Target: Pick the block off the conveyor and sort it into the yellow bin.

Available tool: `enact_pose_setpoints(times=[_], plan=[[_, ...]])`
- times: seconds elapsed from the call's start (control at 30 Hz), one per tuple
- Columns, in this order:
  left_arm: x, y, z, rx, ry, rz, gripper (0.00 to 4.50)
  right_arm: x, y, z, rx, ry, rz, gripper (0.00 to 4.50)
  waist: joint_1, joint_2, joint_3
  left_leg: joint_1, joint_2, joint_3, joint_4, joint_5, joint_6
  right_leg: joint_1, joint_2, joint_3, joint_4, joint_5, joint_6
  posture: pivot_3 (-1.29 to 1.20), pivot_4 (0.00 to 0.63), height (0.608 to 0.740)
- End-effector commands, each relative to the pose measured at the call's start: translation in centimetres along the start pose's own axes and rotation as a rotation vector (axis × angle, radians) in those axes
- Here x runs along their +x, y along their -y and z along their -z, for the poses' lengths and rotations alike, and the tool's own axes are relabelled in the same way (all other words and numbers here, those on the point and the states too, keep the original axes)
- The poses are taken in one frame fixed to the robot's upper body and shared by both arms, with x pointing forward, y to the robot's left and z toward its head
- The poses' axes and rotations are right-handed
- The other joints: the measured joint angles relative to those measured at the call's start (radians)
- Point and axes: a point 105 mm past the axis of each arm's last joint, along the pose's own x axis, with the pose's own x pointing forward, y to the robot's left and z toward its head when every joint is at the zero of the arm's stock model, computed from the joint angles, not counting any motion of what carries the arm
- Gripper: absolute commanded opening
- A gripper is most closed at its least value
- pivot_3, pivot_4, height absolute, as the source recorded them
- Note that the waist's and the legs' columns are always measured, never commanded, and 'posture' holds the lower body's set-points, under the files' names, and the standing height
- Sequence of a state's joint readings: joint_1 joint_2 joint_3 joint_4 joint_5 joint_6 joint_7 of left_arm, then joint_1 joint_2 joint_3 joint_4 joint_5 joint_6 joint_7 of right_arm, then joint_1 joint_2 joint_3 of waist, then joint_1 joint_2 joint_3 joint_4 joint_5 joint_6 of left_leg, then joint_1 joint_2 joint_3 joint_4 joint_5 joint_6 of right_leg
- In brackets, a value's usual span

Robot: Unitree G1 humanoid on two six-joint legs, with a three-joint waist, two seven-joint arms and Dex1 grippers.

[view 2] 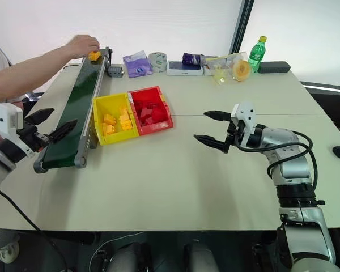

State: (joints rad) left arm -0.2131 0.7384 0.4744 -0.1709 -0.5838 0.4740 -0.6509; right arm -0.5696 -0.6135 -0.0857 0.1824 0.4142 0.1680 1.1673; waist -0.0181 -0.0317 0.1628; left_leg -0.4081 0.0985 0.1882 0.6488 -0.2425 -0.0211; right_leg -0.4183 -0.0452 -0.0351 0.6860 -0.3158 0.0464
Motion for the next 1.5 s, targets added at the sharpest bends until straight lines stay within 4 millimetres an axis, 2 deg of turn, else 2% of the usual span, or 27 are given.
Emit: enact_pose_setpoints(times=[0.03, 0.23, 0.97, 1.5], plan=[[-0.1, 0.4, -1.8, 0.024, 0.060, 0.017, 4.46, 0.0, 0.4, -1.4, -0.052, 0.026, 0.001, 4.50, 0.000, 0.000, 0.000, 0.000, 0.000, 0.000, 0.000, 0.000, 0.000, 0.000, 0.000, 0.000, 0.000, 0.000, 0.000, 0.00, 0.150, 0.740], [0.1, 0.1, -2.3, 0.054, 0.077, 0.006, 4.46, 0.1, 0.4, -1.4, -0.052, 0.028, 0.000, 4.50, 0.000, 0.000, 0.000, 0.000, 0.000, 0.000, 0.000, 0.000, 0.000, 0.000, 0.000, 0.000, 0.000, 0.000, 0.000, 0.00, 0.150, 0.740], [-0.6, 0.3, -1.9, 0.043, 0.086, 0.017, 4.46, 0.0, 0.4, -1.5, -0.049, 0.024, -0.002, 4.50, 0.000, 0.000, 0.000, 0.000, 0.000, 0.000, 0.000, 0.000, 0.000, 0.000, 0.000, 0.000, 0.000, 0.000, 0.000, 0.00, 0.150, 0.740], [-0.5, -0.5, -1.5, 0.073, 0.076, -0.066, 4.46, 0.0, 0.4, -1.4, -0.048, 0.023, -0.007, 4.50, 0.000, 0.000, 0.000, 0.000, 0.000, 0.000, 0.000, 0.000, 0.000, 0.000, 0.000, 0.000, 0.000, 0.000, 0.000, 0.00, 0.150, 0.740]])
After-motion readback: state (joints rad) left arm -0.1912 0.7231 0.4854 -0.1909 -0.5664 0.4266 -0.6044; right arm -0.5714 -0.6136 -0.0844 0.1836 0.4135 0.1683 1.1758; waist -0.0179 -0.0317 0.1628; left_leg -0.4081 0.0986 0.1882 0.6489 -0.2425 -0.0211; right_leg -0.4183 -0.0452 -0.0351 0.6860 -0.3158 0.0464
